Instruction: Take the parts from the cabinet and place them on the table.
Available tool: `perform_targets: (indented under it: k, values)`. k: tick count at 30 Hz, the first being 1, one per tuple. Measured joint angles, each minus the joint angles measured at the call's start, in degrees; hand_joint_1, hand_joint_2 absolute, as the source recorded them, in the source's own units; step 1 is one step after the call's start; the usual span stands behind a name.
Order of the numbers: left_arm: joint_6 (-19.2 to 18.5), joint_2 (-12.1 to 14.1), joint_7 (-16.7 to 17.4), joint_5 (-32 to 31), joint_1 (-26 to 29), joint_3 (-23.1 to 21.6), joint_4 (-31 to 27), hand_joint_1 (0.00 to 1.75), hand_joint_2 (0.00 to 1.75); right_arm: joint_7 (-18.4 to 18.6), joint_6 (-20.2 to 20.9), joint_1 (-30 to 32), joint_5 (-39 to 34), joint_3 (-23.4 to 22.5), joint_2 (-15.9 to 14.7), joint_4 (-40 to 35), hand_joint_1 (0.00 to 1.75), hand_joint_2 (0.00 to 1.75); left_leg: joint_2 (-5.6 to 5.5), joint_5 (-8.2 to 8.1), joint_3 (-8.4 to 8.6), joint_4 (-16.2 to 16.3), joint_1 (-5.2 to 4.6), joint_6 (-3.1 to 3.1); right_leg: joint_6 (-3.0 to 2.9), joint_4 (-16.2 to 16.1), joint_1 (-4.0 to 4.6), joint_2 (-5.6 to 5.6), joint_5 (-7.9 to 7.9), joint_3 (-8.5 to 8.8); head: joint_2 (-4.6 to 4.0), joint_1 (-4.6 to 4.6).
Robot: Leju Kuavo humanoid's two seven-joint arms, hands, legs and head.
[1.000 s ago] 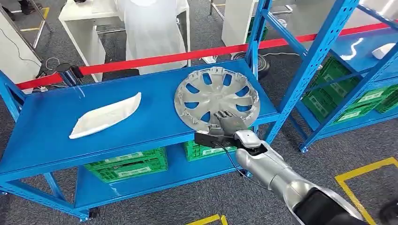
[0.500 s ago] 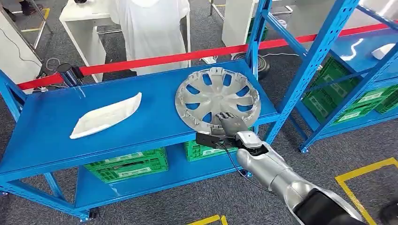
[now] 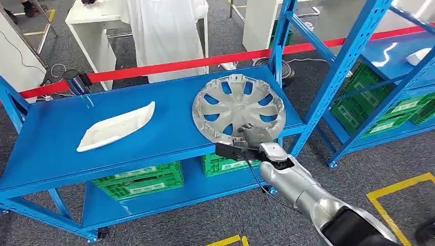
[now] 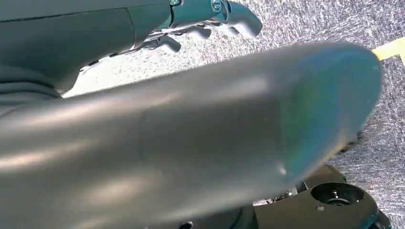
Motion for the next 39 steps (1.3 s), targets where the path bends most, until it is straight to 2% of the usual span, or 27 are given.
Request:
perform_targets:
  k: [21,25,28,34,39]
  values:
    - [0.0,0.0,-0.4,-0.2,-0.2,1.2,0.0,0.00,0.00,-0.8,-1.5,0.3,-0.7,-0.3,0.0,-1.8,1.75,1.75,0.03,-0.08,0.39,0.0,0.00,-0.02,-0.03,0.0,0.00,0.02,-0.12,0.34,0.00,0.00]
    - [0.2,0.0,-0.7,-0.2,0.0,1.6,0.0,0.00,0.00,0.1,-4.0,2.8,0.0,-0.3,-0.4,-7.9,1.75,1.75,0.04,-0.10,0.31,0.0,0.00,-0.04,-0.04,0.0,0.00,0.01,-0.11,0.30,0.00,0.02]
    - [0.2,0.0,-0.9,-0.3,0.0,1.9,0.0,0.00,0.00,0.9,-4.0,4.5,0.2,-0.3,-0.7,-12.0,1.75,1.75,0.10,-0.11,0.29,0.0,0.00,-0.06,-0.04,0.0,0.00,0.06,-0.11,0.26,0.00,0.00]
    - [0.2,0.0,-1.2,-0.4,0.0,2.4,0.0,0.00,0.00,-0.4,-8.7,5.8,2.4,-0.3,-2.3,-21.9,1.75,1.75,0.10,-0.11,0.18,0.0,-0.01,-0.07,-0.05,0.0,0.00,0.06,-0.12,0.15,0.00,0.00]
    - [0.2,-0.1,-1.4,-0.4,0.0,2.8,0.0,0.00,0.00,-0.1,-8.4,5.4,3.0,-0.3,-3.3,-29.0,1.75,1.75,0.06,-0.12,0.18,-0.1,-0.01,-0.08,-0.07,0.0,0.01,0.04,-0.14,0.16,0.00,0.00]
